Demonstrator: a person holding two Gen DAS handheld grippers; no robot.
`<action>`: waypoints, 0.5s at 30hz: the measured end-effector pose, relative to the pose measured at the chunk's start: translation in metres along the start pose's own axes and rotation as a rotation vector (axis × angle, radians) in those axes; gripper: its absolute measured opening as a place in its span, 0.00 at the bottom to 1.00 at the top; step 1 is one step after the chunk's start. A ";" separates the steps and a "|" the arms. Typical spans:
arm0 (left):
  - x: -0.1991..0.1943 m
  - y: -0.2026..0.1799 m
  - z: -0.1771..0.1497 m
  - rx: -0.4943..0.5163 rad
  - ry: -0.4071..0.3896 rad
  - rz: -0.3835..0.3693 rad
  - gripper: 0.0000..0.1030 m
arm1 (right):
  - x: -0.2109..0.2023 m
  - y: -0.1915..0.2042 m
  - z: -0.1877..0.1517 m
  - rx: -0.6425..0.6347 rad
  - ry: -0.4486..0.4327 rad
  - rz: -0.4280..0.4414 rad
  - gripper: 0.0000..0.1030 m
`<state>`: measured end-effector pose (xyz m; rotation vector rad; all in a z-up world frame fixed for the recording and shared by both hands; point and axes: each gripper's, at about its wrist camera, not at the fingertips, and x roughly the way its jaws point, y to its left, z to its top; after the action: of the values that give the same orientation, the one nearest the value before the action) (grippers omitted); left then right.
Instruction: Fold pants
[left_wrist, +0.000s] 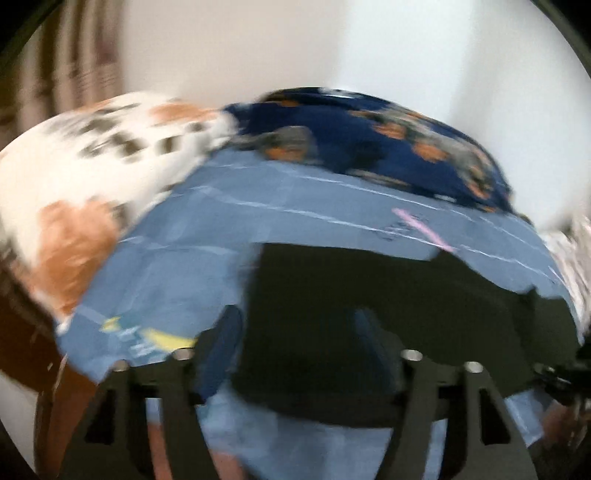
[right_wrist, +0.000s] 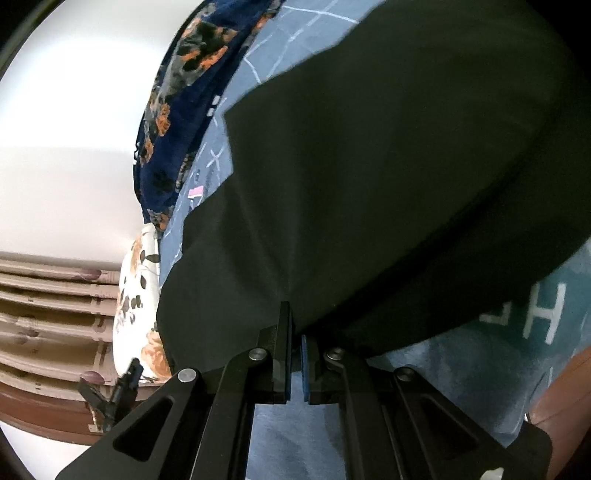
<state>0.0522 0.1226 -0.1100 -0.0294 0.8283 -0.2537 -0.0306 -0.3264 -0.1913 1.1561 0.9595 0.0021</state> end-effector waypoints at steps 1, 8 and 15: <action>0.007 -0.017 -0.001 0.042 0.003 -0.026 0.65 | 0.001 -0.001 0.000 0.004 0.003 0.003 0.05; 0.064 -0.073 -0.027 0.203 0.109 -0.074 0.62 | -0.013 -0.018 0.008 0.084 -0.020 0.109 0.21; 0.076 -0.061 -0.047 0.144 0.145 -0.059 0.62 | -0.072 -0.061 0.049 0.181 -0.194 0.165 0.29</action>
<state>0.0537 0.0496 -0.1897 0.1010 0.9522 -0.3738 -0.0718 -0.4244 -0.1893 1.3736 0.7013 -0.0637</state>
